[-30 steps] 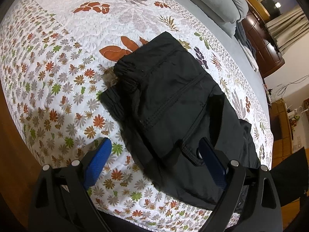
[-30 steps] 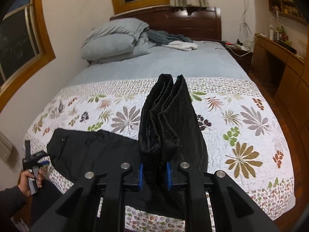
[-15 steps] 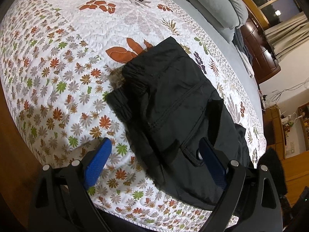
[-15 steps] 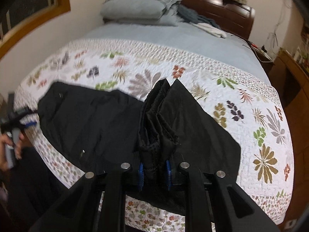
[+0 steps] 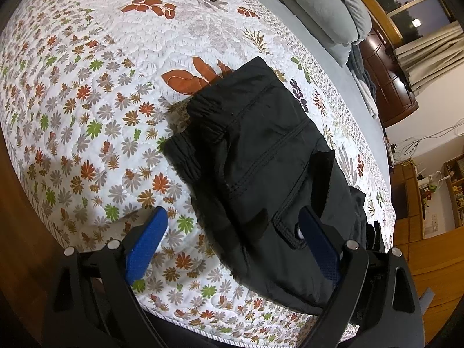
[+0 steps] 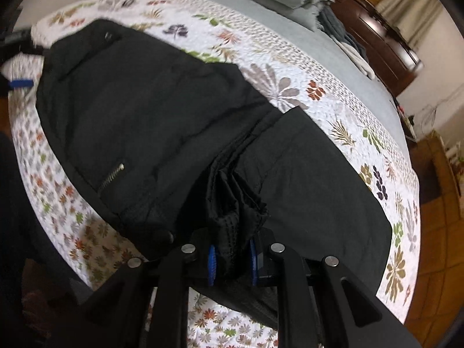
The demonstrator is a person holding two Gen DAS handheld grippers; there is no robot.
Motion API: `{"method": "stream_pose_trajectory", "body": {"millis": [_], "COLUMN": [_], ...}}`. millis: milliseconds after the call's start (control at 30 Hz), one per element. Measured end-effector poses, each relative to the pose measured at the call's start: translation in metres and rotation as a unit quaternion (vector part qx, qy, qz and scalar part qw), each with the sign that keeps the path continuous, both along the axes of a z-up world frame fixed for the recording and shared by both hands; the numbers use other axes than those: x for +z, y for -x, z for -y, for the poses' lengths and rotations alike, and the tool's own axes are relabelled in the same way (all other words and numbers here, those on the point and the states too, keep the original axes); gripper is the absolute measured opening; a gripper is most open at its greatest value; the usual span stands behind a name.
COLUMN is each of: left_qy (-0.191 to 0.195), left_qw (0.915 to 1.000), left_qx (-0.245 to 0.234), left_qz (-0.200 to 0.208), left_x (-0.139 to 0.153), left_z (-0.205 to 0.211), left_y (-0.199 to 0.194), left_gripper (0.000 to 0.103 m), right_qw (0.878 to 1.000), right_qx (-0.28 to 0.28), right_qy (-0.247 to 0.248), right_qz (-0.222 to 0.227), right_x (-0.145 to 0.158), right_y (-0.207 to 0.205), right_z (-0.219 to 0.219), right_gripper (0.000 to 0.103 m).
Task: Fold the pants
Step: 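Lower the black pant leg onto the folded pants with the right gripper, then grasp the black pants bundle with both grippers and lift it off the quilt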
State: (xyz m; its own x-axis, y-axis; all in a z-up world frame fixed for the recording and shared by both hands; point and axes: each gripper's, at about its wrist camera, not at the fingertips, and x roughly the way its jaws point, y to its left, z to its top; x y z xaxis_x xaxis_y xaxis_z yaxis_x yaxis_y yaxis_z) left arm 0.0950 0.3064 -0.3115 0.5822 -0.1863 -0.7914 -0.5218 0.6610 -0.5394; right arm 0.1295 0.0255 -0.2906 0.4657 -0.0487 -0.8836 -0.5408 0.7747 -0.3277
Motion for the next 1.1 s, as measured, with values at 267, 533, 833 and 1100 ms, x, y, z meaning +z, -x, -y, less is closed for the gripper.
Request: {"method": "stream_pose_trajectory", "body": {"millis": [267, 533, 833, 1100], "left_qy": [-0.001, 0.0, 0.016, 0.073], "left_qw": [1.0, 1.0, 0.9998, 0.9971], "left_qx": [0.001, 0.0, 0.006, 0.019], "left_qz": [-0.001, -0.005, 0.001, 0.008], "left_x": [0.001, -0.002, -0.005, -0.014], "left_z": [0.0, 0.001, 0.0, -0.01], "left_y": [0.0, -0.003, -0.001, 0.0], "left_gripper": [0.091, 0.091, 0.091, 0.093], "right_qw": [0.999, 0.997, 0.966, 0.972], "right_qx": [0.032, 0.039, -0.105, -0.066], "right_qy": [0.037, -0.06, -0.214, -0.135], "right_qz": [0.0, -0.036, -0.1, -0.178], "right_x": [-0.03, 0.011, 0.037, -0.01], "right_y": [0.006, 0.017, -0.037, -0.041], "right_z": [-0.012, 0.008, 0.084, 0.055], "right_gripper": [0.021, 0.063, 0.058, 0.059]}}
